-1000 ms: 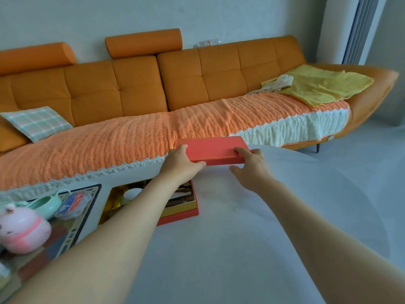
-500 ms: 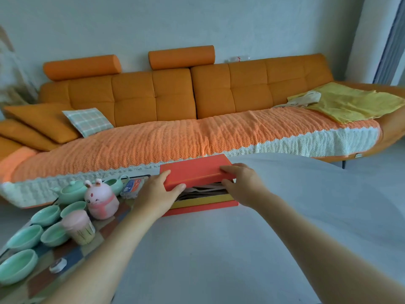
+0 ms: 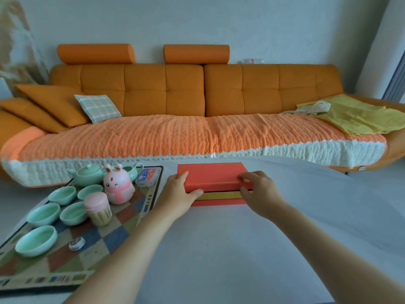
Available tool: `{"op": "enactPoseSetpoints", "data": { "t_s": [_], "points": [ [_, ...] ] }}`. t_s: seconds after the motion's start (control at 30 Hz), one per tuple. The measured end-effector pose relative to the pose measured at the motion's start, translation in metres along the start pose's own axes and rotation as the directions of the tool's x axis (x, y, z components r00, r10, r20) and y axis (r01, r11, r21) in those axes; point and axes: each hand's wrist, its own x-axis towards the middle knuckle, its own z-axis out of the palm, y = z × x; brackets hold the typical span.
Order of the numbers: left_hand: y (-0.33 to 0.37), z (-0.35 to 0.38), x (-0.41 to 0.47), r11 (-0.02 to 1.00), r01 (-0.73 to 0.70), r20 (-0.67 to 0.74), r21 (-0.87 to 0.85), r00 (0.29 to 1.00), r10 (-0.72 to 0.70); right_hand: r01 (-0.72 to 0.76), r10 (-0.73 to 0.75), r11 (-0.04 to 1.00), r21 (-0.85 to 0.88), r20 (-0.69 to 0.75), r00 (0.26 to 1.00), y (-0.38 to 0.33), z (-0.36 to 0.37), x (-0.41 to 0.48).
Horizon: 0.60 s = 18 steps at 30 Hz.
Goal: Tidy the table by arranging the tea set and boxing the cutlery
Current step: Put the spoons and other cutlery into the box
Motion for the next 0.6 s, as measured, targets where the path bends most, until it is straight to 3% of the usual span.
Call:
{"op": "enactPoseSetpoints", "data": {
  "t_s": [0.47,0.6],
  "points": [
    [-0.005,0.007,0.003,0.995,0.003,-0.032,0.098,0.999,0.000,0.069,-0.069,0.990,-0.121,0.000,0.998,0.010,-0.003,0.004],
    [0.006,0.002,0.020,0.975,-0.064,-0.075,0.214,0.994,0.081,0.019,-0.009,0.994,-0.105,0.093,0.996,0.007,0.000,0.022]
  ]
}}
